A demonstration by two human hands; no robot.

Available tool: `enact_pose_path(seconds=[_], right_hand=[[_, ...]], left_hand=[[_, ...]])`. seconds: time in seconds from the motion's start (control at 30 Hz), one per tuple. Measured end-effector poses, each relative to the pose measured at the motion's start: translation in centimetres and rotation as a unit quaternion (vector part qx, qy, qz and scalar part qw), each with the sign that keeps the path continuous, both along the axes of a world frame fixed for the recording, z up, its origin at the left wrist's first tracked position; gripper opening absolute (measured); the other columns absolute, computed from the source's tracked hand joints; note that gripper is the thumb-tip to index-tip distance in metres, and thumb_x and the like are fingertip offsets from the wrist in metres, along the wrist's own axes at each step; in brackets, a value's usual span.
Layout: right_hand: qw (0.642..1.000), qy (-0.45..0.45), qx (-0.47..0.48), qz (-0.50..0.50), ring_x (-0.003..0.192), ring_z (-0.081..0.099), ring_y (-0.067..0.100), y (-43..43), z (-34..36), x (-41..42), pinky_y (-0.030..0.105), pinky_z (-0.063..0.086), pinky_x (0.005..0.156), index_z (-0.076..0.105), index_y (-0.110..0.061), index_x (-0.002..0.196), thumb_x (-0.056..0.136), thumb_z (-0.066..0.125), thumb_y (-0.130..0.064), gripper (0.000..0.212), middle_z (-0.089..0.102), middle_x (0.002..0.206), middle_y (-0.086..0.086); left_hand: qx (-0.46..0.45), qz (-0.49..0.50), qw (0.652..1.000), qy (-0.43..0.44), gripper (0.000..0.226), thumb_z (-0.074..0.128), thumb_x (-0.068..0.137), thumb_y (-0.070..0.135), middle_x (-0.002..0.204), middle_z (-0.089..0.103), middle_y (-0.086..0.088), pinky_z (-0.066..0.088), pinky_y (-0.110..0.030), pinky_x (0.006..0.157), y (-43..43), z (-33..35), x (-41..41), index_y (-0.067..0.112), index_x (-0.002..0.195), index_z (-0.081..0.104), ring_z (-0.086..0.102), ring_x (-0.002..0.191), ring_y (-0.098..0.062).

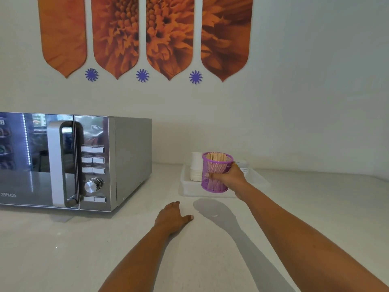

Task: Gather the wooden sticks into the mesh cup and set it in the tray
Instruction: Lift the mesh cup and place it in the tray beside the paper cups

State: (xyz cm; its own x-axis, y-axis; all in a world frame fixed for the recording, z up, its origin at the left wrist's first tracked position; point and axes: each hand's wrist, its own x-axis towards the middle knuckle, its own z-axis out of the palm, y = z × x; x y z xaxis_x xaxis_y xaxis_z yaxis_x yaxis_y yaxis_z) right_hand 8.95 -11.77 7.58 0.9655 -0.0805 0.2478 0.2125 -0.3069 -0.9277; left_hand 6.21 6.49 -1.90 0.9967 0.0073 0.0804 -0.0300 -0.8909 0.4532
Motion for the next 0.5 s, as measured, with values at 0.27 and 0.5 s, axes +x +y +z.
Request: enact_pose_path(seconds=[0.27,0.5], right_hand=[[1.0,-0.018,0.0,-0.024,0.121,0.053,0.029,2.1,0.9,5.8,0.03,0.048,0.076,0.041,-0.011,0.136,0.064,0.085,-0.023,0.085,0.054,0.133,0.009],[0.999,-0.006,0.004,-0.041,0.123,0.052,0.029,3.5,-0.4,10.6,0.035,0.05,0.086,0.037,-0.01,0.135,0.063,0.085,-0.02,0.087,0.052,0.134,0.01]], left_hand=[[0.084,0.024,0.996,-0.007,0.074,0.033,0.093,0.058,0.156,0.027,-0.009,0.019,-0.039,0.12,1.0,-0.4,4.1,0.008,0.147,0.027,0.024,0.145,-0.023],[0.119,0.005,0.993,0.013,0.075,0.026,0.094,0.059,0.16,0.015,-0.008,0.009,-0.04,0.122,2.1,-0.4,7.0,0.01,0.15,0.018,0.012,0.149,-0.02]])
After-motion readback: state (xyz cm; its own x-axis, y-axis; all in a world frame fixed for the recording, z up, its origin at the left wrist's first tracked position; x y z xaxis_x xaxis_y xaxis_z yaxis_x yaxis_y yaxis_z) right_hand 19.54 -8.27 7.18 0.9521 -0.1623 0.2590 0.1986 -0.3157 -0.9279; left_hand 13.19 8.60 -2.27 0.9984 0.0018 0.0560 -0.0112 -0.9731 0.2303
